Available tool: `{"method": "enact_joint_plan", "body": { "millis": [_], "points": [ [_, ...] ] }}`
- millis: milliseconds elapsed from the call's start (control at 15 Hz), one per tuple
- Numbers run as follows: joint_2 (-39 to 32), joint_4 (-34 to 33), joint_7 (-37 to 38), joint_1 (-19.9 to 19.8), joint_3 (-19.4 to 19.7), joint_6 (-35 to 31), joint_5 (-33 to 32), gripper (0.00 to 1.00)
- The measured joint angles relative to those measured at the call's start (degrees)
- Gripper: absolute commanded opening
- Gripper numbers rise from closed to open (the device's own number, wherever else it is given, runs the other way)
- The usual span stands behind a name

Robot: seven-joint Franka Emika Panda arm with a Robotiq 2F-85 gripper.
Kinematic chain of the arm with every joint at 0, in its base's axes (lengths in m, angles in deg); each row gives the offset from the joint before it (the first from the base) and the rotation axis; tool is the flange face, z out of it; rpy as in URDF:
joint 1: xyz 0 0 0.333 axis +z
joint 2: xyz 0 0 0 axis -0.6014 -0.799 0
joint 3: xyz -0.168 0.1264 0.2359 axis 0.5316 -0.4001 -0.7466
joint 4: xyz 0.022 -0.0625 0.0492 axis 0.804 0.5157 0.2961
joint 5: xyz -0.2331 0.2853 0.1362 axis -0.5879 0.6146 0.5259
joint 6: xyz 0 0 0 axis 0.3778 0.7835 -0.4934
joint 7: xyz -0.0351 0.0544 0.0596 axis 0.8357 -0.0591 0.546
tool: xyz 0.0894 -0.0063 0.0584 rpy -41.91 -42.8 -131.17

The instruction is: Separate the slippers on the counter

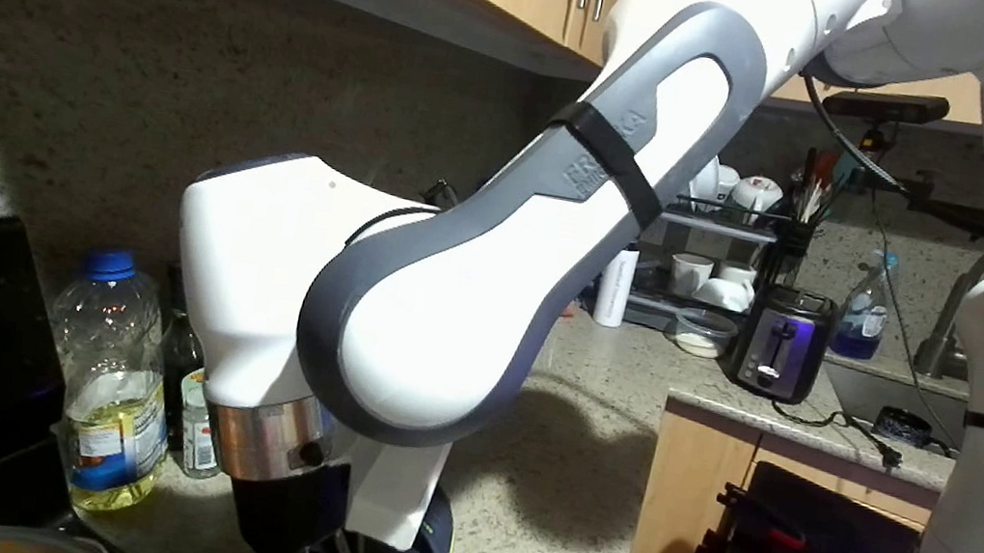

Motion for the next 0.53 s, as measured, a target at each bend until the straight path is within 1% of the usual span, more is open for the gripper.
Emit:
{"method": "enact_joint_plan", "body": {
  "millis": [267,533],
  "points": [
    [1.1,0.6,0.0,0.0,-0.5,0.0,0.5,0.0],
    [4.6,2.4,0.3,0.8,-0.7,0.0,0.6,0.0]
  ]
}}
